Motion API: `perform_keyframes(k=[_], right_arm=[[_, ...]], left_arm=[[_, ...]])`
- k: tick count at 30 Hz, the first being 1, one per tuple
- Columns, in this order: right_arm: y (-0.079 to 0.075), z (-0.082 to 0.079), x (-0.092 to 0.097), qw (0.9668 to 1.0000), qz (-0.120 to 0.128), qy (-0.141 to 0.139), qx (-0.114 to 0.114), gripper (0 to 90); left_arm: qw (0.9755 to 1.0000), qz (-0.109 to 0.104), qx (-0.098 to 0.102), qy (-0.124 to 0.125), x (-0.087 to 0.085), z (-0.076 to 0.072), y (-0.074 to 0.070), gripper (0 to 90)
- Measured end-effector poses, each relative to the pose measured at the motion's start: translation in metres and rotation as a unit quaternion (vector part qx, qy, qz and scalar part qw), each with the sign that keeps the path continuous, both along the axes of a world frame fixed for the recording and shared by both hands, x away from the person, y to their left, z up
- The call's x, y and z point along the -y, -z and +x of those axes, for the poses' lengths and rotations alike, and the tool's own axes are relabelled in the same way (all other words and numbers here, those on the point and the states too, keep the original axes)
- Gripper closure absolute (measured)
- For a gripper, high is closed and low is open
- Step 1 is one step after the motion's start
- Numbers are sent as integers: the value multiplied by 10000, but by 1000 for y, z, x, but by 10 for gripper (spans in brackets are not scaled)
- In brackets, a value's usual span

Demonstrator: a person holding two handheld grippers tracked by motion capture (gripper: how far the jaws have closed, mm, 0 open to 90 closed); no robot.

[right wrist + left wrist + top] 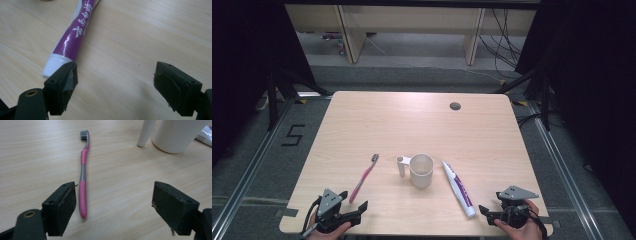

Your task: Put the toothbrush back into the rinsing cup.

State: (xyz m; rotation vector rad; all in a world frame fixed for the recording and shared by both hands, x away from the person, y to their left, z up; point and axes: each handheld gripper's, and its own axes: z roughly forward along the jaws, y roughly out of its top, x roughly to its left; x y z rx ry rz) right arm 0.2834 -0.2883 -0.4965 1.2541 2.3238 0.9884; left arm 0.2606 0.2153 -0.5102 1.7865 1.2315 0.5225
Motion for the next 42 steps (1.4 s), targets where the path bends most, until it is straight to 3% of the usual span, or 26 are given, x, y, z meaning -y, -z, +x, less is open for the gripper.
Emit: perform_keyframes(k=[3,5,6,14,15,19,20,22,23,24,25,26,27,29,34,42], right_arm=[[0,0,-1,10000,50,-27,54,211],[-2,-1,-2,9997,185,-25,-172,211],[-2,-1,-2,9997,150,-46,-172,211],[-2,0,-2,9998,126,-92,-91,222],[-2,0,-2,10000,13,-78,14,224],[-3,-1,-2,9999,94,-38,5,230],[-2,1,-1,9998,111,-149,-12,230],[-2,1,-1,9996,209,-182,11,229],[-3,-1,-3,9998,206,-24,73,230],[-3,0,-2,9997,145,-90,179,230],[-2,0,-3,9996,235,-125,123,229],[-3,-3,-6,9996,288,20,21,229],[-2,0,-3,9997,188,-88,133,229],[-2,1,-2,9997,148,-100,144,229],[-2,1,-1,9996,212,-37,189,229],[-2,1,-1,9996,218,-60,169,231]], left_arm=[[10000,-47,-7,-17,0,0,0,183],[10000,-41,-4,5,0,0,0,180],[10000,-48,-5,0,0,0,0,177],[9998,-160,-37,75,-2,1,2,156],[9999,-147,-41,81,-2,2,2,156],[9998,-135,-77,100,-1,3,3,156],[9998,-89,-83,134,-2,3,2,154],[9998,-53,-7,187,-1,4,3,153],[9997,-52,65,210,-1,5,4,153],[9998,14,26,187,-1,5,3,153],[9999,31,-25,143,-2,6,3,153],[9999,-6,-17,169,-3,8,4,153],[9999,31,-60,157,-3,9,3,154],[9998,76,-119,167,-5,11,2,153],[9997,119,-152,150,-5,17,-1,153],[9984,359,-428,101,-5,35,-10,159]])
